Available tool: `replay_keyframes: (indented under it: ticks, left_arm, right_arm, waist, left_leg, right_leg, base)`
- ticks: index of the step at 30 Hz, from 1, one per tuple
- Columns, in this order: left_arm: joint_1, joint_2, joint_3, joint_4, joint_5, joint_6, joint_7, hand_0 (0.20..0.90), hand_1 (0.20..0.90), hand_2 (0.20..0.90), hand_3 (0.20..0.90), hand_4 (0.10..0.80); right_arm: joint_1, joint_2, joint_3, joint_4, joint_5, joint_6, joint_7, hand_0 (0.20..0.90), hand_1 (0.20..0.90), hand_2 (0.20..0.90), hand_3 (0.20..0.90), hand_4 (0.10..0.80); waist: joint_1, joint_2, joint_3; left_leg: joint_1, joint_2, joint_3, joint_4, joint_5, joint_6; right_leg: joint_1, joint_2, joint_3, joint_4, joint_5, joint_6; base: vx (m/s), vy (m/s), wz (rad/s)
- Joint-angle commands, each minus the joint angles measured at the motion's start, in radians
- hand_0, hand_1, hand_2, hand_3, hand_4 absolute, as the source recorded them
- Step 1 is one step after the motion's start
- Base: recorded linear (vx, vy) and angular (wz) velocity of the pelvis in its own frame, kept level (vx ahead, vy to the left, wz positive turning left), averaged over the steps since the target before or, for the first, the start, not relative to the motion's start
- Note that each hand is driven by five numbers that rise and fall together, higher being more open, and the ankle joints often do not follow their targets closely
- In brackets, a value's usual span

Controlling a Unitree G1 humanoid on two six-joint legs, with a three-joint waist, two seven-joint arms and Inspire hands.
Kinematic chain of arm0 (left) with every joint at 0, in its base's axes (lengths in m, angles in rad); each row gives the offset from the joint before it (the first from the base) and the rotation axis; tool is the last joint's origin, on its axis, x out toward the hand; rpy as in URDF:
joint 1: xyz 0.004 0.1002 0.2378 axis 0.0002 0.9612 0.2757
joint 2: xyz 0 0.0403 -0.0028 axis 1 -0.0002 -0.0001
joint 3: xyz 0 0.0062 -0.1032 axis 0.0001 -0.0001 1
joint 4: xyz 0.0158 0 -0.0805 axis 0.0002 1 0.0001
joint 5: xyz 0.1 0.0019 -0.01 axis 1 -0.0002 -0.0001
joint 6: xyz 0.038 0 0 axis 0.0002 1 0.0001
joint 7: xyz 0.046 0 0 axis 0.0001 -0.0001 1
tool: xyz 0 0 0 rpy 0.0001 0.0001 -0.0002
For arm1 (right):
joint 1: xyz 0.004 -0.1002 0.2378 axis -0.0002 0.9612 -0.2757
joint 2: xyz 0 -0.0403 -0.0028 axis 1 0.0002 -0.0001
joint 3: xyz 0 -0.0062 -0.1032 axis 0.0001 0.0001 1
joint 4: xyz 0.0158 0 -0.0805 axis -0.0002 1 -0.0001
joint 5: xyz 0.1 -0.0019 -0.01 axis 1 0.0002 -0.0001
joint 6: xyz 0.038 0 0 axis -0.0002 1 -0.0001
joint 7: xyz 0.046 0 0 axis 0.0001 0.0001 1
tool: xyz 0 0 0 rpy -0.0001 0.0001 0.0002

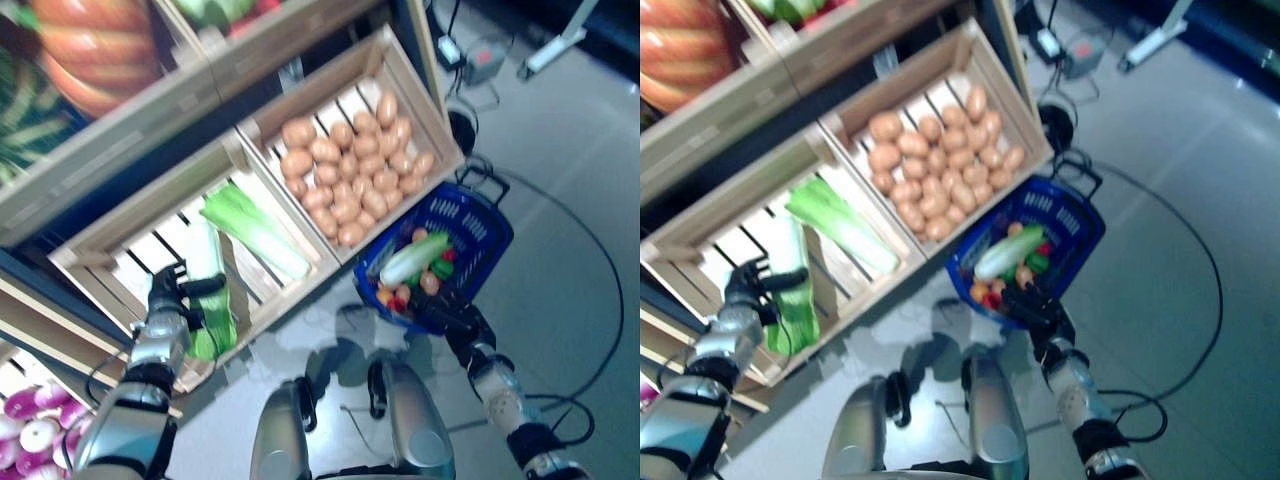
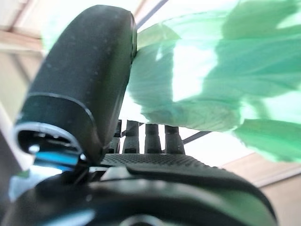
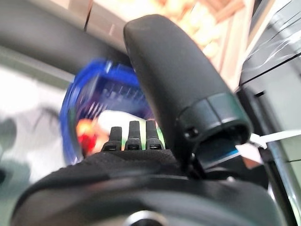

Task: Put vegetables into the basket

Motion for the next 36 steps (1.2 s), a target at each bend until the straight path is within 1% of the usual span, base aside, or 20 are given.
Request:
replay_keyframes:
  ticks: [1,3,6,9,11,12,15,16,19,20,22,25,28,30,36]
  left_arm:
    - [0.06,0.015,0.022,-0.065,0.071,-0.137,0.061,0.3,0.3,0.3,0.3,0.4]
    - [0.111,-0.017,0.036,-0.107,0.101,-0.186,0.079,0.3,0.3,0.3,0.3,0.4]
    - [0.164,-0.043,0.047,-0.166,0.163,-0.235,0.073,0.3,0.3,0.3,0.3,0.4]
    - [0.236,-0.068,0.044,-0.246,0.235,-0.285,0.054,0.3,0.3,0.3,0.3,0.4]
    - [0.28,-0.071,0.046,-0.302,0.277,-0.314,0.046,0.3,0.3,0.3,0.3,0.4]
    - [0.313,-0.065,0.049,-0.361,0.293,-0.32,0.031,0.3,0.3,0.3,0.3,0.4]
    - [0.353,-0.058,0.05,-0.461,0.342,-0.34,-0.002,0.3,0.3,0.3,0.3,0.4]
    - [0.364,-0.055,0.038,-0.537,0.351,-0.33,-0.024,0.3,0.3,0.3,0.3,0.4]
    - [0.365,-0.047,0.01,-0.637,0.403,-0.346,-0.067,0.3,0.3,0.3,0.3,0.4]
    - [0.363,-0.047,0.008,-0.643,0.405,-0.345,-0.068,0.3,0.3,0.3,0.3,0.4]
    - [0.333,-0.036,-0.038,-0.696,0.459,-0.37,-0.093,0.3,0.3,0.3,0.3,0.4]
    - [0.296,-0.022,-0.092,-0.728,0.548,-0.404,-0.089,0.3,0.3,0.3,0.3,0.4]
    - [0.271,-0.012,-0.124,-0.743,0.573,-0.418,-0.097,0.3,0.3,0.3,0.3,0.4]
    - [0.235,-0.007,-0.171,-0.742,0.6,-0.429,-0.098,0.3,0.3,0.3,0.3,0.4]
    - [0.17,-0.007,-0.25,-0.752,0.608,-0.422,-0.127,0.3,0.3,0.3,0.3,0.4]
  right_arm:
    - [0.026,0.047,-0.014,-0.092,-0.054,-0.104,0.039,0.9,0.9,0.9,0.9,0.8]
    - [0.044,0.064,-0.018,-0.141,-0.068,-0.106,0.068,0.9,0.9,0.9,0.9,0.8]
    - [0.06,0.078,-0.029,-0.194,-0.105,-0.102,0.119,0.9,0.9,0.9,0.9,0.8]
    - [0.068,0.092,-0.047,-0.236,-0.078,-0.13,0.182,0.9,0.9,0.9,0.9,0.8]
    - [0.072,0.103,-0.053,-0.26,-0.073,-0.126,0.195,0.9,0.9,0.9,0.9,0.8]
    - [0.073,0.106,-0.058,-0.272,-0.063,-0.125,0.212,0.9,0.9,0.9,0.9,0.8]
    - [0.072,0.117,-0.064,-0.295,-0.051,-0.131,0.246,0.9,0.9,0.9,0.9,0.8]
    - [0.065,0.121,-0.059,-0.32,-0.047,-0.14,0.251,0.9,0.9,0.9,0.9,0.8]
    - [0.041,0.115,-0.056,-0.341,-0.037,-0.147,0.26,0.9,0.9,0.9,0.9,0.8]
    - [0.039,0.114,-0.056,-0.342,-0.035,-0.147,0.26,0.9,0.9,0.9,0.9,0.8]
    - [0.001,0.096,-0.045,-0.342,0.007,-0.135,0.271,0.9,0.9,0.9,0.9,0.8]
    - [-0.04,0.089,-0.031,-0.333,0.07,-0.105,0.285,0.9,0.9,0.9,0.9,0.8]
    - [-0.054,0.095,-0.014,-0.331,0.116,-0.091,0.297,0.9,0.9,0.9,0.9,0.8]
    - [-0.074,0.109,0.01,-0.323,0.137,-0.092,0.29,0.9,0.9,0.9,0.9,0.8]
    - [-0.115,0.12,0.035,-0.3,0.153,-0.091,0.259,0.9,0.9,0.9,0.9,0.8]
  waist:
    - [0.027,0.004,-0.162]
    - [0.034,0.011,-0.195]
    - [0.046,0.016,-0.219]
    - [0.067,0.018,-0.237]
    - [0.08,0.018,-0.246]
    - [0.091,0.018,-0.253]
    - [0.113,0.015,-0.267]
    - [0.125,0.011,-0.273]
    - [0.142,0.004,-0.279]
    - [0.143,0.004,-0.279]
    - [0.153,-0.005,-0.288]
    - [0.159,-0.012,-0.297]
    - [0.159,-0.016,-0.302]
    - [0.153,-0.019,-0.306]
    - [0.142,-0.022,-0.31]
  left_leg:
    - [0.061,-0.041,-0.013,-0.17,0.168,0.034]
    - [0.127,-0.055,-0.014,-0.276,0.209,0.029]
    - [0.185,-0.075,-0.015,-0.37,0.239,0.023]
    - [0.226,-0.082,-0.024,-0.437,0.257,0.022]
    - [0.246,-0.084,-0.03,-0.475,0.268,0.024]
    - [0.261,-0.086,-0.037,-0.508,0.278,0.025]
    - [0.285,-0.086,-0.061,-0.575,0.302,0.027]
    - [0.297,-0.087,-0.077,-0.609,0.316,0.029]
    - [0.31,-0.086,-0.092,-0.647,0.327,0.032]
    - [0.311,-0.086,-0.093,-0.648,0.327,0.032]
    - [0.312,-0.087,-0.098,-0.656,0.325,0.035]
    - [0.318,-0.084,-0.089,-0.656,0.318,0.038]
    - [0.323,-0.082,-0.081,-0.656,0.314,0.039]
    - [0.328,-0.082,-0.074,-0.656,0.309,0.042]
    - [0.342,-0.081,-0.061,-0.656,0.299,0.047]
  right_leg:
    - [0.132,-0.039,-0.001,-0.27,0.215,0.017]
    - [0.212,-0.027,-0.014,-0.392,0.253,0.023]
    - [0.292,-0.018,-0.026,-0.516,0.29,0.033]
    - [0.347,-0.011,-0.036,-0.597,0.323,0.038]
    - [0.369,-0.01,-0.042,-0.632,0.341,0.042]
    - [0.385,-0.007,-0.044,-0.661,0.354,0.045]
    - [0.412,0.0,-0.047,-0.716,0.381,0.051]
    - [0.422,0.006,-0.046,-0.741,0.395,0.055]
    - [0.437,0.014,-0.053,-0.779,0.415,0.058]
    - [0.439,0.015,-0.053,-0.783,0.417,0.058]
    - [0.435,0.019,-0.05,-0.796,0.426,0.06]
    - [0.432,0.021,-0.047,-0.796,0.43,0.062]
    - [0.435,0.021,-0.045,-0.796,0.432,0.064]
    - [0.437,0.022,-0.04,-0.796,0.432,0.066]
    - [0.442,0.024,-0.03,-0.796,0.432,0.069]
  base:
    - [0.177,-0.048,0.1]
    - [0.137,-0.044,0.01]
    - [0.068,-0.053,0.01]
    - [0.045,-0.072,0.18]
    - [0.038,-0.062,0.09]
    - [0.039,-0.065,0.14]
    - [0.048,-0.081,0.1]
    - [0.04,-0.103,0.15]
    - [0.024,-0.08,0.22]
    - [0.007,-0.053,0.17]
    - [0.009,-0.065,0.22]
    - [0.036,-0.054,0.02]
    - [0.04,-0.033,-0.03]
    - [0.039,-0.026,-0.06]
    - [0.023,-0.006,-0.11]
